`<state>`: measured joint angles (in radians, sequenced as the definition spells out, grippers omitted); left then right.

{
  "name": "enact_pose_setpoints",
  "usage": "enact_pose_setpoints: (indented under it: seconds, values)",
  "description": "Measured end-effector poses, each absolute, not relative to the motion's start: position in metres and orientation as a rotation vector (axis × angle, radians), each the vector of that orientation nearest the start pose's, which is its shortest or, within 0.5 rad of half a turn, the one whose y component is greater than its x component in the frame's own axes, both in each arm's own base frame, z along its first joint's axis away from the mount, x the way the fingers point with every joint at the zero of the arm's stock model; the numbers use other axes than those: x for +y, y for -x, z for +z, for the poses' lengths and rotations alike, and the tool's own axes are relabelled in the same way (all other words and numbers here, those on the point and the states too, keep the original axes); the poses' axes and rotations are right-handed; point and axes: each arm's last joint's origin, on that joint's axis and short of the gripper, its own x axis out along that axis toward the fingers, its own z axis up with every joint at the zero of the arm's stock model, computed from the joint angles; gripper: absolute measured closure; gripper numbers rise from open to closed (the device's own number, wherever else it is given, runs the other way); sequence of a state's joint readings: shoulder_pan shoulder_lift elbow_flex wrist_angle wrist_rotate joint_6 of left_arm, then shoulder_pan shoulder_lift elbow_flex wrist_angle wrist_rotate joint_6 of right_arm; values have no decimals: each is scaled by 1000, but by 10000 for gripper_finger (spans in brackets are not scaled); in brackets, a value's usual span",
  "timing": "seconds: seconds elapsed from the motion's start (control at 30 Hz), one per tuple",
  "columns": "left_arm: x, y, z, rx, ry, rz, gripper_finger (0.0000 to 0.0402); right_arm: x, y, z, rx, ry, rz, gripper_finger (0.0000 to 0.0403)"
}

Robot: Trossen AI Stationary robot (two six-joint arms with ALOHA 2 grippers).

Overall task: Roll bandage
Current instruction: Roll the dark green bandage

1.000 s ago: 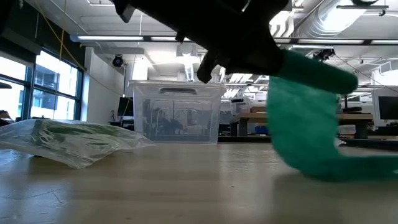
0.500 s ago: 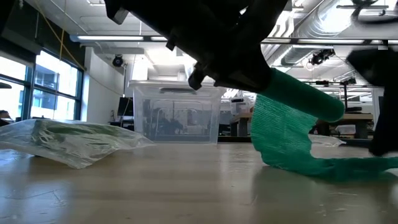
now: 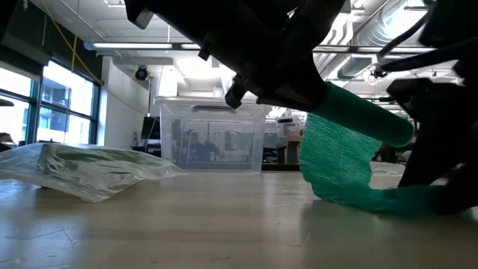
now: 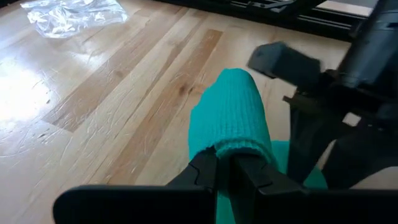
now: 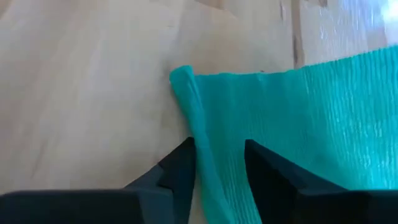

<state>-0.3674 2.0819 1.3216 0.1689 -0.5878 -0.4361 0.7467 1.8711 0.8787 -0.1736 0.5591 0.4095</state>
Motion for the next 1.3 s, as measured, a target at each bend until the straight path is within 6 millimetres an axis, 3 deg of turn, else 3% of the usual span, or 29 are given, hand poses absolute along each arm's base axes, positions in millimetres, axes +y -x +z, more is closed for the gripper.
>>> enact_pose_setpoints:
  seconds: [0.2,0.33,0.5,0.67,0.87,1.0,1.17,1.3]
  values:
    - [-144,-420,156,479,159,325,390,215,-246,102,915,244,38,388]
    - [-144,-418,154,503,140,329,390,244,-238,119,954,117,118,390]
    - [-148,-417,153,522,93,300,390,289,-220,177,889,94,188,399]
    - [-157,-414,154,524,46,263,390,313,-212,246,750,128,116,401]
    - [-186,-403,156,513,5,169,390,297,-209,306,710,218,-108,402]
    - [-213,-393,160,474,29,61,390,278,-208,329,747,279,-212,402]
    - [-250,-381,174,370,120,-173,390,254,-218,335,809,360,-307,402]
    - [-277,-370,191,228,191,-378,390,240,-235,325,849,394,-342,403]
